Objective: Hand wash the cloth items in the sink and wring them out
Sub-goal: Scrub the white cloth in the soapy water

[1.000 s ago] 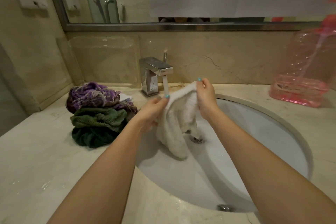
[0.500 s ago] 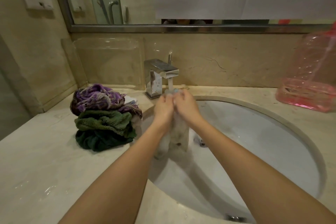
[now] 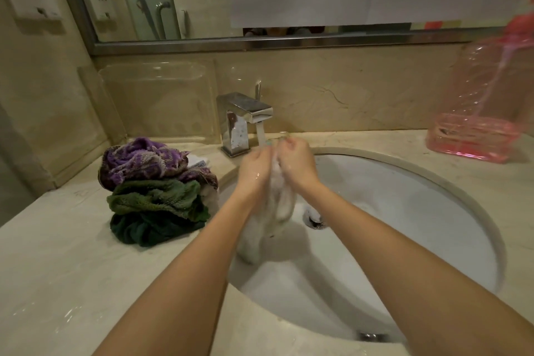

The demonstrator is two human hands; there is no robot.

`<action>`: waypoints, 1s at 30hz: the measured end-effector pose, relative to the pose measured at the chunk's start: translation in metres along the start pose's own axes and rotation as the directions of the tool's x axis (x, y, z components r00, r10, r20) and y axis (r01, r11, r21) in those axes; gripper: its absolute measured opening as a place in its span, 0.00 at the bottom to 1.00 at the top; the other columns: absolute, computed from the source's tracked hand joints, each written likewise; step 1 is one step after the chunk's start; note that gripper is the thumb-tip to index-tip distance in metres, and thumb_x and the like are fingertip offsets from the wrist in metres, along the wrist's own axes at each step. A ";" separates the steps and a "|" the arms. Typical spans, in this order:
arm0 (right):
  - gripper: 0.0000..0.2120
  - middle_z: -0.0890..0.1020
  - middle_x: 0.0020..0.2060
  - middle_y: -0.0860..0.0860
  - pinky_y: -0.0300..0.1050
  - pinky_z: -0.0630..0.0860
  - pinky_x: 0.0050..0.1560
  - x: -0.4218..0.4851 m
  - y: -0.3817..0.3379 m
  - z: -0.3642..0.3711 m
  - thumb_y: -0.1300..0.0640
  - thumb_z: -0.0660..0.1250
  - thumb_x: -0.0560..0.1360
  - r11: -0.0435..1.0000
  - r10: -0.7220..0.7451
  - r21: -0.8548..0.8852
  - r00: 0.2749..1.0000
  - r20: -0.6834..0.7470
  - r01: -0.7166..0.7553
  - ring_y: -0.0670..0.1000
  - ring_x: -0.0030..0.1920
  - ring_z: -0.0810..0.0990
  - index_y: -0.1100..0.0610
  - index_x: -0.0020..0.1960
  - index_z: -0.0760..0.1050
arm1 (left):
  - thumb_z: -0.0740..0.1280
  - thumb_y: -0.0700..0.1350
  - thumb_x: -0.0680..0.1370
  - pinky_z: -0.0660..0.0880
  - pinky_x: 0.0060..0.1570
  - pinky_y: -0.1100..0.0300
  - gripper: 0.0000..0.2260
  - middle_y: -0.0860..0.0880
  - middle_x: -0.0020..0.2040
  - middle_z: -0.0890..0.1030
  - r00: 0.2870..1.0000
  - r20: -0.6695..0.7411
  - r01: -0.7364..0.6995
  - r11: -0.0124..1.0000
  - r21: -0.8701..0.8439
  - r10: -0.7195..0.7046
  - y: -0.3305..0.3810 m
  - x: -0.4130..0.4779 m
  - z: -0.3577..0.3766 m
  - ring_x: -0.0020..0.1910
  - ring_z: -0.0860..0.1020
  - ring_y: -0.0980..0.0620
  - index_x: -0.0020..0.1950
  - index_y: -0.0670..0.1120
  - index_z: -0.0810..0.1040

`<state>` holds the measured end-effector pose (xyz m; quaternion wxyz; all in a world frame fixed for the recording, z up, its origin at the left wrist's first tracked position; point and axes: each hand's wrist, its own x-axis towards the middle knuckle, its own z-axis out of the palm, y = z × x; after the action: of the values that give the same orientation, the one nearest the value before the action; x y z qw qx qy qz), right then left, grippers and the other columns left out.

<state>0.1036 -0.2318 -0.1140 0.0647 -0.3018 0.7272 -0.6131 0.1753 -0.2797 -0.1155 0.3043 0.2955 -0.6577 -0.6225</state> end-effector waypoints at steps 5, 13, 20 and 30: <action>0.16 0.73 0.32 0.49 0.44 0.69 0.37 0.007 0.019 -0.018 0.51 0.54 0.83 0.984 0.136 -0.131 0.982 0.133 -0.119 0.49 0.35 0.72 0.55 0.40 0.69 | 0.60 0.52 0.83 0.77 0.42 0.65 0.14 0.53 0.36 0.82 0.996 0.081 -0.033 0.998 -0.045 0.037 -0.003 -0.004 0.002 0.37 0.81 0.59 0.41 0.47 0.75; 0.37 0.83 0.55 0.59 0.65 0.76 0.54 -0.013 0.036 -0.019 0.25 0.55 0.72 0.666 0.446 0.082 0.483 0.753 -0.742 0.63 0.59 0.78 0.54 0.60 0.79 | 0.65 0.50 0.79 0.75 0.62 0.44 0.16 0.38 0.52 0.78 0.986 0.031 0.151 0.811 -0.566 -0.162 0.007 0.004 -0.014 0.53 0.79 0.42 0.57 0.39 0.77; 0.10 0.83 0.47 0.52 0.45 0.74 0.47 0.004 0.016 -0.036 0.47 0.65 0.78 0.812 0.351 0.296 0.826 0.442 -0.503 0.52 0.48 0.81 0.53 0.50 0.80 | 0.52 0.54 0.84 0.77 0.56 0.43 0.17 0.41 0.61 0.78 0.992 -0.052 0.105 0.980 -0.167 -0.115 -0.006 0.014 -0.014 0.60 0.77 0.40 0.66 0.47 0.71; 0.16 0.70 0.29 0.51 0.43 0.66 0.33 0.027 0.019 -0.082 0.55 0.71 0.74 0.973 0.112 0.219 0.972 -0.208 -0.065 0.49 0.32 0.68 0.55 0.32 0.67 | 0.56 0.56 0.84 0.81 0.45 0.45 0.19 0.42 0.64 0.75 0.911 0.369 0.310 0.898 -0.312 -0.186 0.013 -0.010 0.067 0.52 0.79 0.44 0.70 0.48 0.63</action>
<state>0.0373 -0.1745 -0.1045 0.0433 -0.1909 0.6735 -0.7128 0.1301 -0.2291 -0.1051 0.1564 0.2083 -0.5289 -0.8077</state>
